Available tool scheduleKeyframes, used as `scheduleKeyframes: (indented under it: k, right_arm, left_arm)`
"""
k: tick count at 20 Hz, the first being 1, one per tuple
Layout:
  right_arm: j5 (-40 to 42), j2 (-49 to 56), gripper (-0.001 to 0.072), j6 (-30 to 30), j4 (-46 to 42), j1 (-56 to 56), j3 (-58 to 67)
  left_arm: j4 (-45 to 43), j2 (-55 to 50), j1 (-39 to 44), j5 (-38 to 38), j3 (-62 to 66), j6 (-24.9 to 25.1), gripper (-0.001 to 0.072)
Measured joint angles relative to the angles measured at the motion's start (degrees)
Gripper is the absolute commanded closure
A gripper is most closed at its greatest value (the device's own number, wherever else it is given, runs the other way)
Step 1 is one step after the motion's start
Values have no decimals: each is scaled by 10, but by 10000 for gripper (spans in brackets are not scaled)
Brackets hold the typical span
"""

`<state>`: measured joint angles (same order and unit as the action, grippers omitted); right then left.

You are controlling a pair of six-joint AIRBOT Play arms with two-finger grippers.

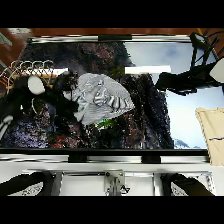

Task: Fold the shirts.

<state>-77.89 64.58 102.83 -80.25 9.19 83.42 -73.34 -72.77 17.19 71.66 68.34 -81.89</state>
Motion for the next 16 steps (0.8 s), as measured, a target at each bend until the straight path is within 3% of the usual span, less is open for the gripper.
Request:
scheduleKeyframes:
  k: [1,2,5,8,11,16]
  right_arm:
    - [-12,6,110,-2,5,0,1]
    - [-20,14,110,-4,12,0,2]
    - [-24,50,110,-9,40,7,4]
    - [28,97,110,-14,56,44,4]
    - [101,145,110,-15,67,94,4]
    - [188,210,110,-14,129,138,4]
  left_arm:
    - [0,32,13,-20,-58,-21,100]
    - [0,55,19,-34,-96,-37,-8]
    - [0,94,18,-75,-141,-74,1]
    - [14,87,3,-150,-113,-93,2]
    - [22,28,-12,-194,-47,-99,1]
    - [25,-118,-29,-189,69,-88,2]
